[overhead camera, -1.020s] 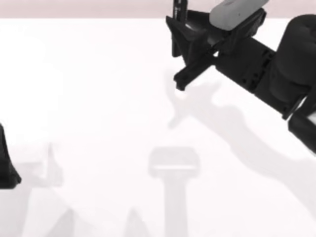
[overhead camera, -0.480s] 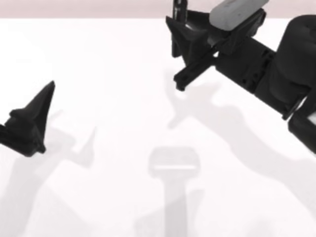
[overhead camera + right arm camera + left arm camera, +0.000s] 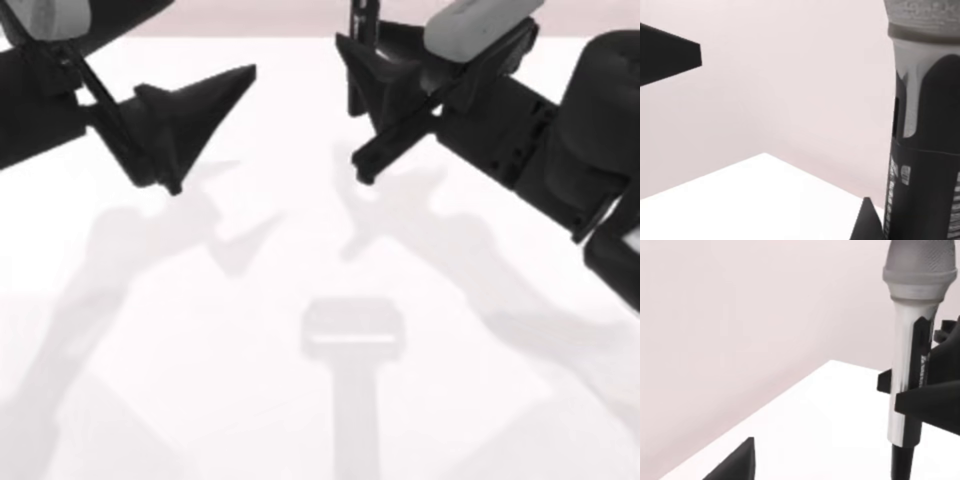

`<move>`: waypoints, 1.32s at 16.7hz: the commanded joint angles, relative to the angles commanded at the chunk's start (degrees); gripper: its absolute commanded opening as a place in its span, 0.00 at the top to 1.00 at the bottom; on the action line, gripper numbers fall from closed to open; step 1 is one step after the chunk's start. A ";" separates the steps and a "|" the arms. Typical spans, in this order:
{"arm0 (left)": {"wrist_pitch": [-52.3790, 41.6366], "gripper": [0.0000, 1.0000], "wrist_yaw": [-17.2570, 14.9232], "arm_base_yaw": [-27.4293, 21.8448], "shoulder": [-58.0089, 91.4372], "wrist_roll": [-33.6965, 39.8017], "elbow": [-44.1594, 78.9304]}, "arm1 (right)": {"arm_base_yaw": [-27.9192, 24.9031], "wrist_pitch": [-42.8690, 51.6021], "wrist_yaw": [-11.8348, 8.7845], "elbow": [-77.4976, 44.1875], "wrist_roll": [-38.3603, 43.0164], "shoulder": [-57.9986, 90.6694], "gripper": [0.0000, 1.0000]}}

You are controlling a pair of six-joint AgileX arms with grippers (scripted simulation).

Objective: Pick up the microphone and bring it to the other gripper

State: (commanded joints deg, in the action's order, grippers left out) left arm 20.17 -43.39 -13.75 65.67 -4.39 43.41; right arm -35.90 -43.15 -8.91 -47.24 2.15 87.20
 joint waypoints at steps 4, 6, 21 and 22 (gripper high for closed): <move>1.92 0.00 -4.96 -1.52 7.17 -0.33 4.62 | 0.00 0.00 0.00 0.00 0.00 0.00 1.00; 2.01 0.00 -5.25 -1.60 7.57 -0.34 4.87 | 0.00 0.00 0.00 0.00 0.00 0.00 1.00; 5.89 0.00 7.20 -14.33 24.56 0.32 18.62 | 0.00 0.00 0.00 0.00 0.00 0.00 1.00; 5.92 0.00 7.32 -14.45 24.72 0.32 18.75 | 0.00 0.00 0.00 0.00 0.00 0.00 1.00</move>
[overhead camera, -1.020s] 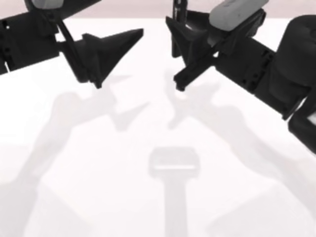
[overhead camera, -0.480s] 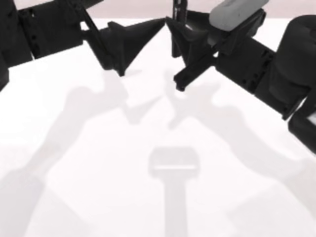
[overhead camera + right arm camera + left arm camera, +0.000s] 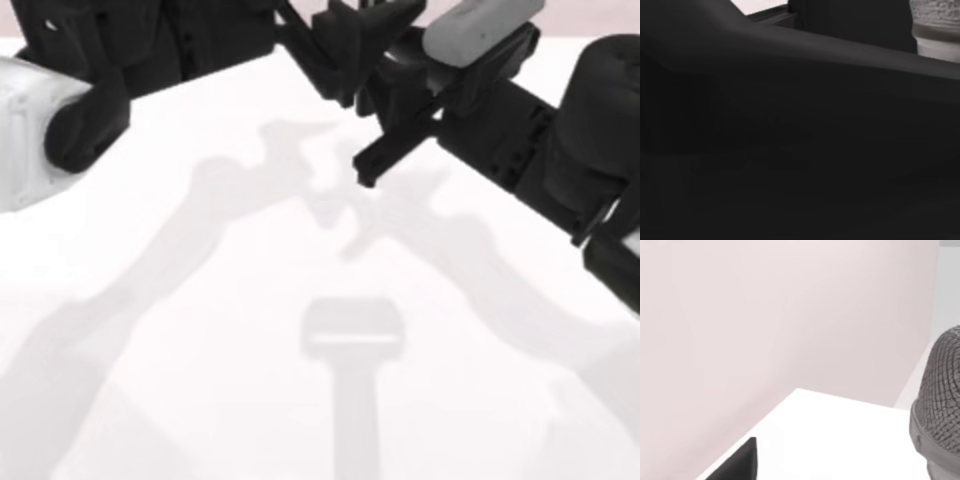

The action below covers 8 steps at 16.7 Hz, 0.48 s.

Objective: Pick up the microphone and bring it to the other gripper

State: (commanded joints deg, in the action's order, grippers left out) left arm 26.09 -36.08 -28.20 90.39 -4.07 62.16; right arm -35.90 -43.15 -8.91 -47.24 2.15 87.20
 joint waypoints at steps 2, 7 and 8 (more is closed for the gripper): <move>0.00 0.00 0.00 0.00 0.00 0.00 0.00 | 0.00 0.00 0.00 0.00 0.00 0.00 1.00; 0.00 0.30 0.00 0.00 0.00 0.00 0.00 | 0.00 0.00 0.00 0.00 0.00 0.00 1.00; 0.00 0.38 0.00 0.00 0.00 0.00 0.00 | 0.00 0.00 0.00 0.00 0.00 0.00 1.00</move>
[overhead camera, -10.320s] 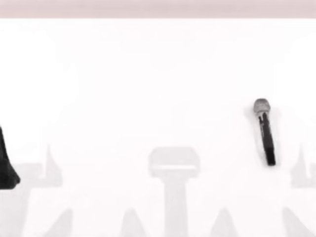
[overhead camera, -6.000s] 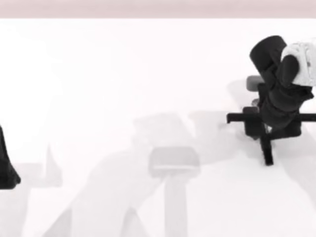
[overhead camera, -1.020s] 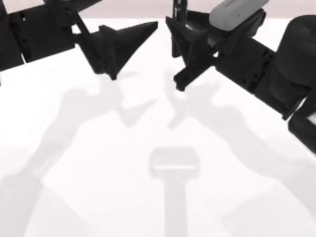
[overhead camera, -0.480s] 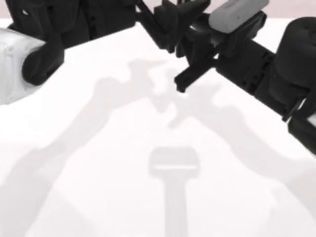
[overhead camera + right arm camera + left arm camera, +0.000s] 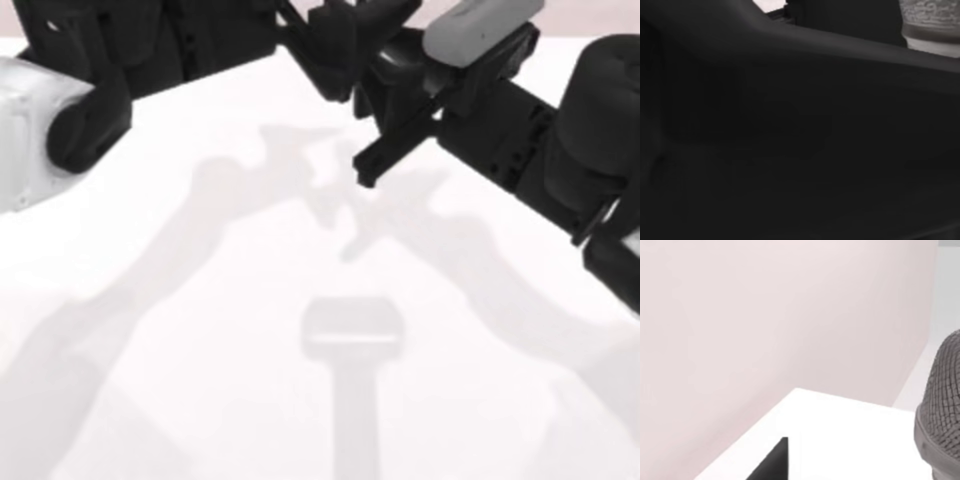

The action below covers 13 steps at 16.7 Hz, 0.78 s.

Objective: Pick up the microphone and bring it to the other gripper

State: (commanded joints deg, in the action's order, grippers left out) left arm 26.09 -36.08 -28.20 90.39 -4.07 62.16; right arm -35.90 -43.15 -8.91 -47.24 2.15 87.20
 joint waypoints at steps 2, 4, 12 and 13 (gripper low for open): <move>0.00 0.53 0.00 0.00 0.00 0.00 0.00 | 0.00 0.00 0.00 0.00 0.00 0.00 1.00; 0.00 0.68 0.00 0.00 0.00 0.00 0.00 | 0.00 0.00 0.00 0.00 0.00 0.00 1.00; 0.00 1.00 0.00 0.00 0.00 0.00 0.00 | 0.00 0.00 0.00 0.00 0.00 0.00 1.00; 0.00 1.00 0.00 0.00 0.00 0.00 0.00 | 0.00 0.00 0.00 0.00 0.00 0.00 1.00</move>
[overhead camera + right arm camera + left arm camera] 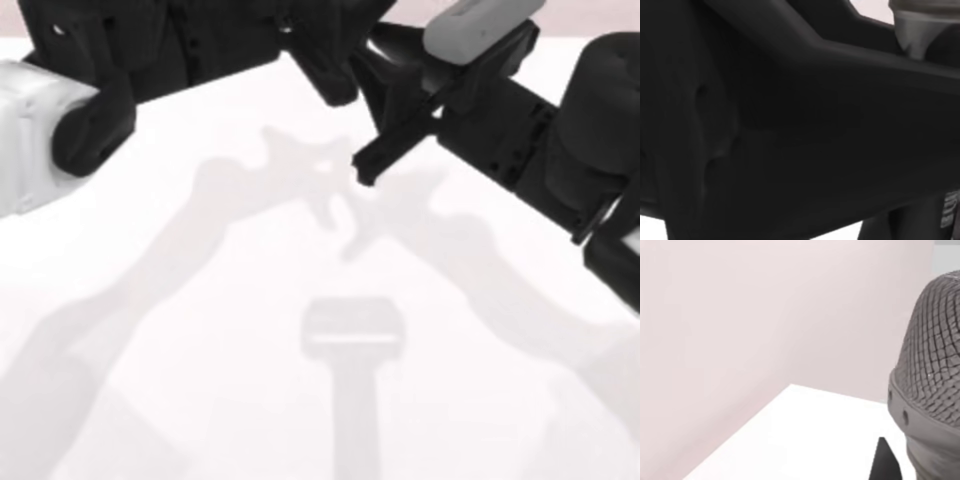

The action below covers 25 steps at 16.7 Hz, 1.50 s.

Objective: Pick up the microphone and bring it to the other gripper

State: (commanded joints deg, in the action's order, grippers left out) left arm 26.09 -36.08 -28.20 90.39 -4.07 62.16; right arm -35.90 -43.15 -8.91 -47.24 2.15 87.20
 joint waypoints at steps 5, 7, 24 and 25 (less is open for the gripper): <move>0.00 1.00 0.00 0.00 0.00 0.00 0.00 | 0.00 0.00 0.00 0.00 0.00 0.00 0.92; 0.00 1.00 0.00 0.00 0.00 0.00 0.00 | 0.00 0.00 0.00 0.00 0.00 0.00 0.77; 0.00 1.00 0.00 0.00 0.00 0.00 0.00 | 0.00 0.00 0.00 0.00 0.00 0.00 0.00; 0.00 1.00 0.00 0.00 0.00 0.00 0.00 | 0.00 0.00 0.00 0.00 0.00 0.00 0.00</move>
State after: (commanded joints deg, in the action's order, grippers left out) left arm 26.09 -36.08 -28.20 90.39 -4.07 62.16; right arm -35.90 -43.15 -8.91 -47.24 2.15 87.20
